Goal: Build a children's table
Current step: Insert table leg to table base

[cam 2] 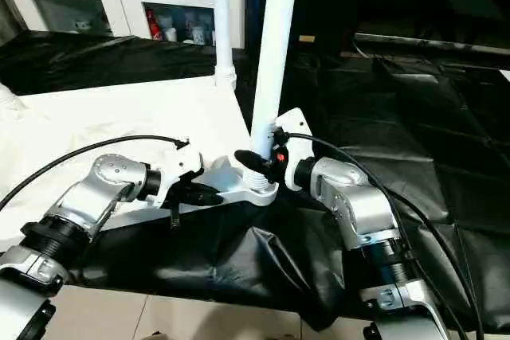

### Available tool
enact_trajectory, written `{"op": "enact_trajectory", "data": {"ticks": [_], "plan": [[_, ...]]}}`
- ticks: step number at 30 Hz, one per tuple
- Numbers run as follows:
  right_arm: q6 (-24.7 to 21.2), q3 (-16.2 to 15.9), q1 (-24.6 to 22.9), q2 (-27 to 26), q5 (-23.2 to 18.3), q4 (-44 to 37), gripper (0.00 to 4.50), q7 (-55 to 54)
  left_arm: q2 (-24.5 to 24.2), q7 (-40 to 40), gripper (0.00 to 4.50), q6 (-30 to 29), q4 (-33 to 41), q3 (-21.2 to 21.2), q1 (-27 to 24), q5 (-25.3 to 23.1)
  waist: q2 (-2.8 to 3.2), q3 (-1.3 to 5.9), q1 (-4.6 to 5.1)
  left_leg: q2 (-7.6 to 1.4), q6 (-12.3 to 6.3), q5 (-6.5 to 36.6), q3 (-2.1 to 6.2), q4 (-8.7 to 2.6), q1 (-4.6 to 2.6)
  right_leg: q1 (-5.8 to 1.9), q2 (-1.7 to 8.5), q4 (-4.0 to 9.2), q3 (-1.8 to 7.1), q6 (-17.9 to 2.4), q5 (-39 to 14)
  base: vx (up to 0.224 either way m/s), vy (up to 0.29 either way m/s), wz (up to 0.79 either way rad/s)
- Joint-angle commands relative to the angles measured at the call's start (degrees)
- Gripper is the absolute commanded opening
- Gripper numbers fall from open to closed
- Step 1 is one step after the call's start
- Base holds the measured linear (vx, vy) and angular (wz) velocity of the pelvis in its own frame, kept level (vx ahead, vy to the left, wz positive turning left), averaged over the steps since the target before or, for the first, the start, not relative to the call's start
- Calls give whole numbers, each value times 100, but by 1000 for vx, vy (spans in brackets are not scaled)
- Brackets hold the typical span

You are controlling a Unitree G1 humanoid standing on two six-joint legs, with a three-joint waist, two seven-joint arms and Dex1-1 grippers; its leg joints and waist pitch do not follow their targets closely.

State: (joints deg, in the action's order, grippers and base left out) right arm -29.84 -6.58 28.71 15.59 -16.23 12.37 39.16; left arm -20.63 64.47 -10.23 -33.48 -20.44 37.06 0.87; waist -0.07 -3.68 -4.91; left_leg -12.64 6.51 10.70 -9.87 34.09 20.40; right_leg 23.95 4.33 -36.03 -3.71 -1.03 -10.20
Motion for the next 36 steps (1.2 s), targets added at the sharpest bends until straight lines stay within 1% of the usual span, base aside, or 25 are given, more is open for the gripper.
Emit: {"op": "enact_trajectory", "data": {"ticks": [1,2,3,4,5,6,7,9,10,11,15,16,18,19,20,22,23,25,27,28,30,31,32,36], "plan": [[-51,21,-89,63,33,-21,193,-4,103,-173,57,228,34,422,112,236,-67,445,-6,23,-111,659,-48,-352,24,-387,282,451,249,-868,-1255,0,0,0],[-63,22,-106,74,29,-56,193,4,101,-227,57,278,23,433,112,218,-58,453,-12,33,-110,640,-54,-341,22,-389,281,451,248,-881,-1211,0,0,0],[-68,19,-114,81,28,-74,193,4,92,-246,57,302,12,422,111,193,-57,460,-16,19,-109,624,-54,-339,13,-388,285,445,253,-925,-1133,0,0,0],[-73,22,-119,85,26,-88,193,7,77,-238,57,315,3,398,107,169,-50,452,-19,16,-109,637,-46,-348,24,-385,282,439,246,-970,-1056,0,0,0],[-70,27,-121,89,27,-91,193,8,60,-174,57,293,24,375,84,177,-38,451,-15,18,-97,693,-40,-354,19,-388,278,438,240,-958,-1072,0,0,0],[-57,28,-118,101,42,-90,193,4,52,-140,33,279,40,360,68,183,-70,451,1,21,-95,716,-42,-356,23,-397,273,437,240,-939,-1083,0,0,0],[-55,32,-116,115,52,-90,193,1,50,-130,23,274,49,356,58,188,-64,452,-4,20,-94,714,-41,-357,18,-397,276,436,241,-936,-1095,0,0,0],[-53,50,-110,128,50,-81,193,1,39,-116,23,285,38,348,59,183,-64,453,-8,19,-101,706,-45,-352,14,-391,280,439,247,-941,-1098,0,0,0],[-49,59,-104,128,46,-65,193,6,37,-102,7,280,26,349,67,188,-56,453,-10,20,-99,706,-44,-352,16,-393,281,440,247,-945,-1101,0,0,0],[-44,68,-102,129,38,-45,193,8,48,-65,2,263,10,366,72,196,-57,450,-11,18,-96,716,-43,-356,15,-390,282,443,245,-948,-1115,0,0,0],[73,57,-85,107,77,124,193,6,29,11,0,301,-27,348,88,153,-51,451,-9,18,-82,747,-43,-354,16,-393,284,446,246,-964,-1114,0,0,0],[86,54,-74,88,82,147,193,-7,9,46,0,315,-22,326,84,133,-41,450,-13,21,-79,758,-42,-355,14,-393,284,446,246,-965,-1131,0,0,0],[107,49,-52,48,83,181,193,-26,8,79,0,206,11,301,83,124,-48,452,-9,18,-75,763,-42,-355,14,-393,286,446,246,-967,-1120,0,0,0],[107,44,-46,39,88,185,193,-34,8,82,0,154,22,300,86,127,-37,452,-9,20,-71,764,-41,-354,13,-393,283,442,245,-974,-1113,0,0,0],[107,41,-44,35,91,186,193,-37,7,87,0,133,26,301,87,127,-41,454,-6,22,-71,745,-40,-354,16,-397,279,439,244,-989,-1073,0,0,0],[110,38,-40,31,94,187,193,-33,48,59,35,56,30,346,108,168,-40,452,-7,17,-78,732,-39,-355,14,-396,280,432,244,-1013,-1012,0,0,0],[124,30,-34,21,100,204,193,-33,108,8,43,-56,-2,400,159,206,-46,458,-4,20,-82,730,-46,-349,10,-400,278,428,246,-1025,-988,0,0,0],[134,26,-43,14,104,201,193,-36,119,13,43,-50,-20,395,170,193,-21,453,-5,19,-85,748,-40,-354,8,-396,276,434,243,-1039,-1004,0,0,0],[134,27,-43,1,103,199,193,-42,119,36,78,20,-56,375,189,160,-29,453,-2,20,-81,755,-36,-357,13,-403,276,436,241,-1030,-1011,0,0,0],[142,20,-63,-4,106,183,193,-44,135,5,86,16,-81,377,205,145,-10,454,-1,19,-73,775,-35,-356,8,-400,278,437,243,-1033,-1017,0,0,0],[142,26,-62,-11,114,184,193,-50,149,-50,86,48,-135,370,231,102,-30,453,0,26,-71,800,-40,-354,9,-405,274,447,244,-1021,-1055,0,0,0],[140,29,-65,-18,116,179,193,-54,138,-37,95,50,-147,347,232,76,-28,452,-2,26,-69,796,-38,-356,8,-404,274,447,243,-1018,-1062,0,0,0],[140,27,-68,-22,120,175,193,-56,121,-37,126,96,-158,316,229,31,-10,452,4,25,-62,805,-34,-358,11,-405,272,453,241,-1006,-1064,0,0,0],[136,6,-92,-51,141,126,193,-66,113,-162,129,193,-245,282,228,-99,-14,457,14,24,-65,798,-32,-357,9,-411,272,445,241,-1013,-1007,0,0,0]]}}
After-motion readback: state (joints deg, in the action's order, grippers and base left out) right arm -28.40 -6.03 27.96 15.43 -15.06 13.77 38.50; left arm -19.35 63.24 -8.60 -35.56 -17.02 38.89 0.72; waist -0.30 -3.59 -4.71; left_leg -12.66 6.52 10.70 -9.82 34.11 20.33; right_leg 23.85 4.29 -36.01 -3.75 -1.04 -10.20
